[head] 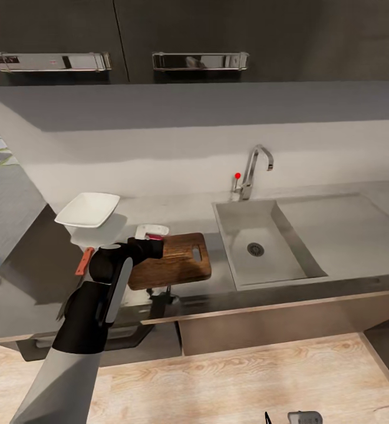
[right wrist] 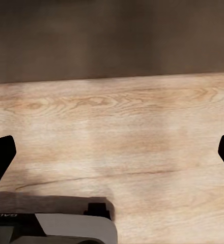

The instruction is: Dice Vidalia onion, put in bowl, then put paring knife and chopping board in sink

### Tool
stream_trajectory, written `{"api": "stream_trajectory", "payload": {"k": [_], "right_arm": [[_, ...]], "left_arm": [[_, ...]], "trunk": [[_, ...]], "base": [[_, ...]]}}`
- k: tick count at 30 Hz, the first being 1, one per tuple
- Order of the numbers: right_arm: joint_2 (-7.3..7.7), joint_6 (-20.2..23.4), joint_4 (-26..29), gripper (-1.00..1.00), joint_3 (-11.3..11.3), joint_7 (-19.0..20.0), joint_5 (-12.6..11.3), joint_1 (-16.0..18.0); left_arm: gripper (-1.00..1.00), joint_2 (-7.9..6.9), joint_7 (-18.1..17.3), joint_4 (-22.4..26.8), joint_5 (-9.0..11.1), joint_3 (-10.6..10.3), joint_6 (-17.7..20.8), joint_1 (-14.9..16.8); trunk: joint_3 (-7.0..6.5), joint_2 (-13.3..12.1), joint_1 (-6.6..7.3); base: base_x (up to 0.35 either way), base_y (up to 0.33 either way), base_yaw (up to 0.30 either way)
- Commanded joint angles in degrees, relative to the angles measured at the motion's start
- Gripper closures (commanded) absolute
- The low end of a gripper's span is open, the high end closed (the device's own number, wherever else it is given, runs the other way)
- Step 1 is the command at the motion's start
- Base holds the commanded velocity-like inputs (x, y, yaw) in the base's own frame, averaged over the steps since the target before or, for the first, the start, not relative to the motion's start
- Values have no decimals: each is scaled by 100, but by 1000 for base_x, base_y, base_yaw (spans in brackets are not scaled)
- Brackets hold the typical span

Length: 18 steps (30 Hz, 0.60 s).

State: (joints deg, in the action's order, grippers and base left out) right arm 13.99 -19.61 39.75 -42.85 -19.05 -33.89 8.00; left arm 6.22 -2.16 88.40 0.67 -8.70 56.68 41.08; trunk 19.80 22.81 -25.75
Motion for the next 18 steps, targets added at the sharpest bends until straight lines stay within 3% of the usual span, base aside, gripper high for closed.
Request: {"api": "stream_trajectory", "payload": {"k": [1,18], "right_arm": [[8,-33,6,-100,-48,-38,-57,9],[7,-25,6,-100,-46,-45,-57,9]], "left_arm": [[100,2,-21,3,-5,3,27,3],[100,6,-21,-51,-5,-20,27,-12]], "trunk": [[10,11,-3],[98,11,-3]], "base": [[8,8,0],[1,0,0]]}}
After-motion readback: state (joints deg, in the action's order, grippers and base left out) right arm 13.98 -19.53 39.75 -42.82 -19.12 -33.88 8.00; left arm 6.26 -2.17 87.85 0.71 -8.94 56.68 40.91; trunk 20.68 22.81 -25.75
